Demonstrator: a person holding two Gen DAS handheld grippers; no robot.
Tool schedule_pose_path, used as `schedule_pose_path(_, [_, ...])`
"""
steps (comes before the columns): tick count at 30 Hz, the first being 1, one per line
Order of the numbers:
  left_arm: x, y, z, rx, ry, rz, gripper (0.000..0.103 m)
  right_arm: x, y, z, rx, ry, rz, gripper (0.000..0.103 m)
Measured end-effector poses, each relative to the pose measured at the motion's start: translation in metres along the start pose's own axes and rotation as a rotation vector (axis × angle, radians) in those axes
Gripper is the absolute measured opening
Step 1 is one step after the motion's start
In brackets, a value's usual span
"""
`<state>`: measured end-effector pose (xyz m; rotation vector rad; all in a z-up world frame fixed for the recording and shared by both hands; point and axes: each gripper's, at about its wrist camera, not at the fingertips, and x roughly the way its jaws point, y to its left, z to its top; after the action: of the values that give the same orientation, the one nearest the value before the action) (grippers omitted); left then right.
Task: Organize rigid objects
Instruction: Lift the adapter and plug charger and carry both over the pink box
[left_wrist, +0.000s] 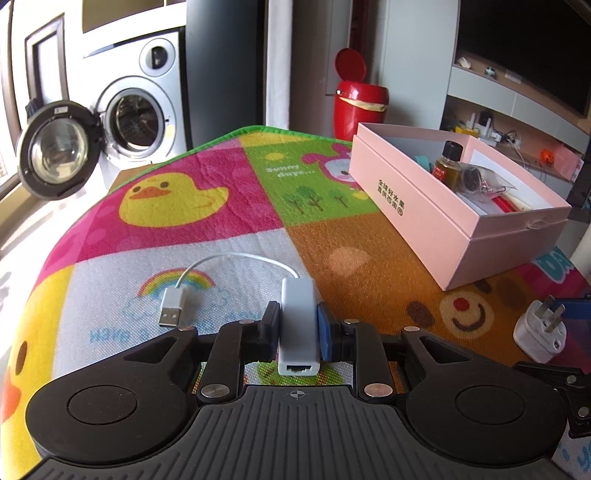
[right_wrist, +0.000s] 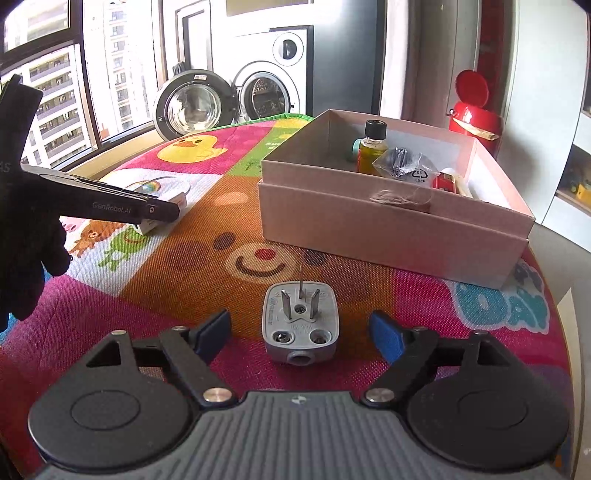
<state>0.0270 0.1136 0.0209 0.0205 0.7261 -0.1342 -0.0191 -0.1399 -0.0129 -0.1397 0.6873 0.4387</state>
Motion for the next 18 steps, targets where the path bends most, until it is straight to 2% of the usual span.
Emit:
schedule_pose_path(7, [-0.001,0.000,-0.002,-0.009,-0.002,0.000,0.025,0.000,-0.001,0.001,0.007,-0.001,-0.003,0.079])
schedule_pose_path(10, [-0.002,-0.001,-0.003,-0.003,0.000,0.000,0.025,-0.001,0.002,0.003,-0.018,0.001,-0.003,0.066])
schedule_pose_path(12, [-0.006,-0.005,-0.007,0.014,-0.001,-0.002,0.025,-0.002,0.005,0.006,-0.043,0.006,0.016,0.048])
schedule_pose_path(14, [-0.011,-0.012,-0.014,0.043,-0.007,0.001,0.025,-0.002,0.009,0.010,-0.073,0.015,0.021,0.039])
schedule_pose_path(18, [-0.033,-0.030,-0.032,0.102,0.000,-0.044,0.025,-0.008,0.007,0.015,-0.075,0.029,0.026,0.039])
